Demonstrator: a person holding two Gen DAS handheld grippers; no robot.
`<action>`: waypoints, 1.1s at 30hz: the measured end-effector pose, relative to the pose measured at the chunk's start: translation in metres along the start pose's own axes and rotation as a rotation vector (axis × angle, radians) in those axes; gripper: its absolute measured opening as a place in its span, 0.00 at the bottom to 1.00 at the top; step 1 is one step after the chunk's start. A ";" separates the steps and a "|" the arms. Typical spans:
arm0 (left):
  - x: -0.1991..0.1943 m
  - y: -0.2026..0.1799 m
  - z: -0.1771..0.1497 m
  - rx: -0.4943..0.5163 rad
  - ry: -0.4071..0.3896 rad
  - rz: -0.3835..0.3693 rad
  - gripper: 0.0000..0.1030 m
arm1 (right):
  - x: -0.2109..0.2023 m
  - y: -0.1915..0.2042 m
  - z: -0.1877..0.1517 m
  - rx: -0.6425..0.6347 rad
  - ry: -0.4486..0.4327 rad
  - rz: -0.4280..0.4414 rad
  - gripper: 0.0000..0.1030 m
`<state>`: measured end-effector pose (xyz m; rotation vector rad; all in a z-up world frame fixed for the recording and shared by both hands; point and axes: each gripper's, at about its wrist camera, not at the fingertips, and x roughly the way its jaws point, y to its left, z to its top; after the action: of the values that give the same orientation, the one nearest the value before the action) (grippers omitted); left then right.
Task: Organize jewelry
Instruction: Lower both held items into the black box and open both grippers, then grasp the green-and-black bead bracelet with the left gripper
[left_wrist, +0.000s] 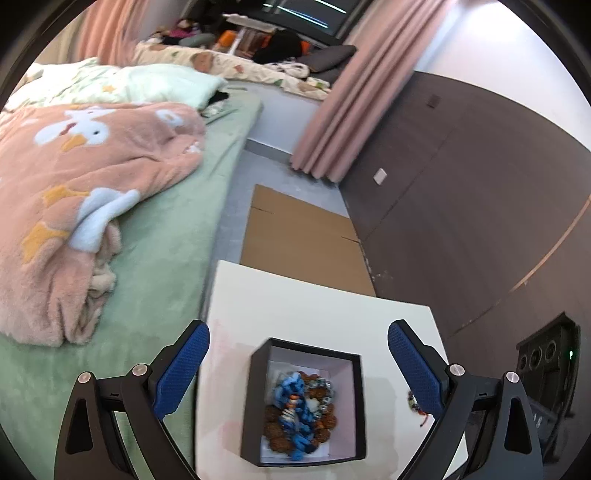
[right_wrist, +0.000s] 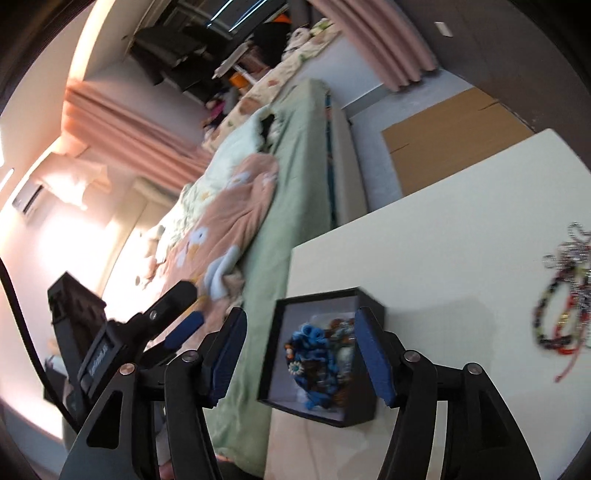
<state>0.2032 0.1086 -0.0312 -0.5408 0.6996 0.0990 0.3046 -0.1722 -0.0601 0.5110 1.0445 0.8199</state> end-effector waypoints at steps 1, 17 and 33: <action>0.001 -0.003 -0.002 0.008 0.005 -0.012 0.95 | -0.005 -0.004 0.001 0.005 -0.010 -0.009 0.60; 0.030 -0.071 -0.031 0.135 0.127 -0.099 0.94 | -0.075 -0.056 0.018 0.044 -0.057 -0.138 0.74; 0.068 -0.142 -0.055 0.237 0.233 -0.138 0.74 | -0.110 -0.136 0.021 0.290 -0.024 -0.191 0.88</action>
<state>0.2609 -0.0470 -0.0469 -0.3739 0.8849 -0.1774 0.3423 -0.3415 -0.0877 0.6528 1.1775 0.4951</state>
